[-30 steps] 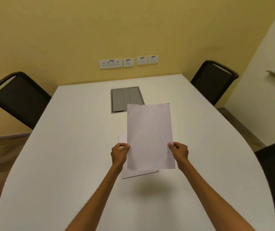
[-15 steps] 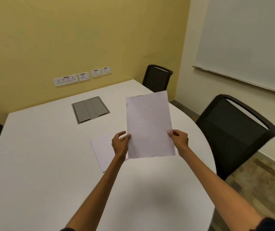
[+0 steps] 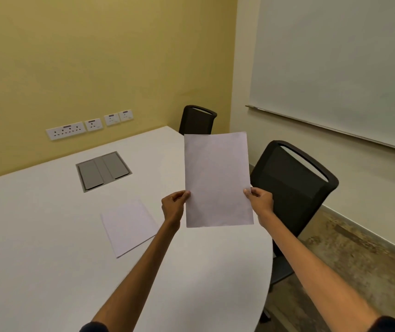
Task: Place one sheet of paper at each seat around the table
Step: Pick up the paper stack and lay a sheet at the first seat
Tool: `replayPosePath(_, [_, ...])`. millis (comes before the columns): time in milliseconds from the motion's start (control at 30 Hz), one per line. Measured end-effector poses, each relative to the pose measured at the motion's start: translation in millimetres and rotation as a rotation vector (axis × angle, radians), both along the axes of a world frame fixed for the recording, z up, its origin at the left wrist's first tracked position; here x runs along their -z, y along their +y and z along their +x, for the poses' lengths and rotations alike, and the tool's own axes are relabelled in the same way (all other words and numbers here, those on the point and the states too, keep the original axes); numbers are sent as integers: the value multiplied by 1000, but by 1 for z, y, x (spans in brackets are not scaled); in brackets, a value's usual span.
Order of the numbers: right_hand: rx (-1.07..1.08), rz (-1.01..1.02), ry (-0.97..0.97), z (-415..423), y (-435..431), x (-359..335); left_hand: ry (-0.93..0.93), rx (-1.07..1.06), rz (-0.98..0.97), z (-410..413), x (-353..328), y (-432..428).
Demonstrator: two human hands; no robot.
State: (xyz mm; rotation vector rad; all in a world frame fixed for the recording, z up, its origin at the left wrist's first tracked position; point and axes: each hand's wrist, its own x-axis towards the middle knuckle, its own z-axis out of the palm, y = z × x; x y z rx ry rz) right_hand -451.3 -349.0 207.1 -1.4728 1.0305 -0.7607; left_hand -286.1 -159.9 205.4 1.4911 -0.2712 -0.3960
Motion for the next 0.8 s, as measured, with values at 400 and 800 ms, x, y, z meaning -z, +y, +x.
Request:
replayPosePath(400, [-155,-14,-50,-95,-126,-14,0,-124,-11,-115,-15,-113])
replayPosePath(800, [-294,-14,-9,-94,-232,9,75,-257,0,-153,7,-198])
